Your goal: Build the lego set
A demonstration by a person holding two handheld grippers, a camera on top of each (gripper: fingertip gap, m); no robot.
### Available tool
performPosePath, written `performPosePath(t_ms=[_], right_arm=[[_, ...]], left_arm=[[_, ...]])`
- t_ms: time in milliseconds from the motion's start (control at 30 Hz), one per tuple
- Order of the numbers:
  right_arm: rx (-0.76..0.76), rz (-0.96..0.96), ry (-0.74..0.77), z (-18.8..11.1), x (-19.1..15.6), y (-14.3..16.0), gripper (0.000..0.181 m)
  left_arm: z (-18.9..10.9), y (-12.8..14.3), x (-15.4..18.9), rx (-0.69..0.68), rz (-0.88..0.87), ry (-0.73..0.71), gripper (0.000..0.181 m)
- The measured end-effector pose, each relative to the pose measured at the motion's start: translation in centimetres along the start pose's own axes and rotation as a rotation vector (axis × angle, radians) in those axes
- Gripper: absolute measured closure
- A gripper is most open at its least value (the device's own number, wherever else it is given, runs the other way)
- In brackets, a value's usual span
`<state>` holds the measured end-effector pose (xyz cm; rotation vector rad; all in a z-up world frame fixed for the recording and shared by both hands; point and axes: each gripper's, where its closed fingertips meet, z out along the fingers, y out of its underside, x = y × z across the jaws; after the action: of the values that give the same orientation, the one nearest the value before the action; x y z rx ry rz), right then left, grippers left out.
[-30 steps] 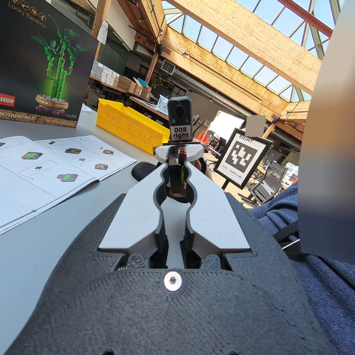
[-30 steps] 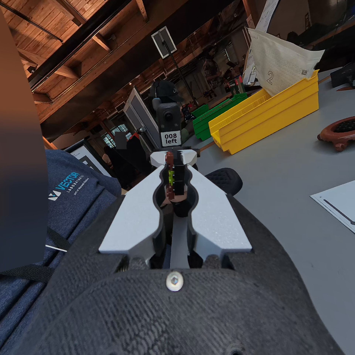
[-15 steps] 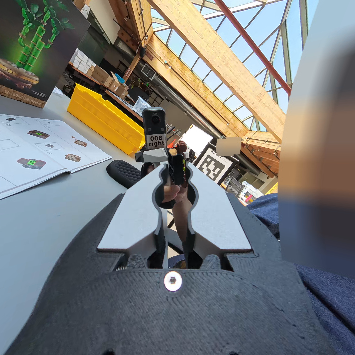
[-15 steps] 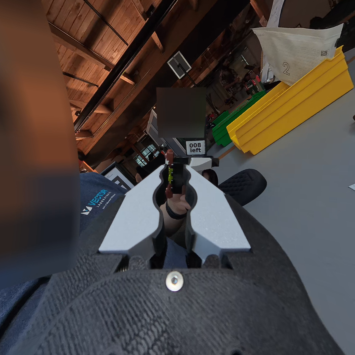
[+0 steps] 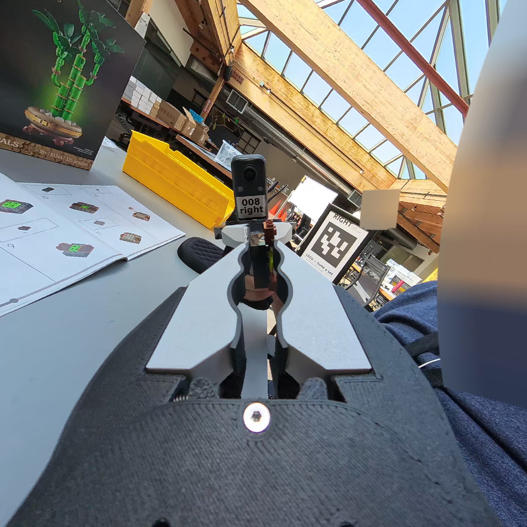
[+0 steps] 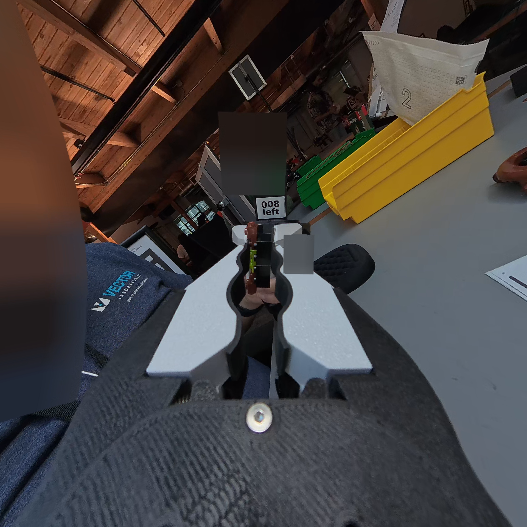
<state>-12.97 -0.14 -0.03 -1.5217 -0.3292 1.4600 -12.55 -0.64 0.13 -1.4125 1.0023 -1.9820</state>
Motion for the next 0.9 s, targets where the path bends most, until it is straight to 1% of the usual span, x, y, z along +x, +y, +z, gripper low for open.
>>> performPosePath(t_ms=[367,500,600,733,900], right_arm=[[0.004,0.003,-0.015,0.15,-0.14,0.02,0.168],[0.001,-0.027,-0.004,0.17,-0.09,0.05,0.167],[-0.011,-0.044,0.008,0.26,-0.18,0.07,0.161],[0.015,-0.016,0.014,0.07,0.05,-0.45,0.162],[0.004,-0.02,0.013,-0.02,0.02,-0.3,0.164]], left_arm=[[-0.17,-0.01,0.14,0.0,0.048,-0.015,0.17],[-0.18,-0.04,0.02,-0.001,0.061,-0.028,0.17],[-0.26,-0.07,-0.14,0.005,0.047,-0.029,0.17],[-0.15,0.3,-0.28,-0.016,0.055,-0.042,0.17],[-0.05,0.36,-0.2,-0.009,0.051,-0.042,0.17]])
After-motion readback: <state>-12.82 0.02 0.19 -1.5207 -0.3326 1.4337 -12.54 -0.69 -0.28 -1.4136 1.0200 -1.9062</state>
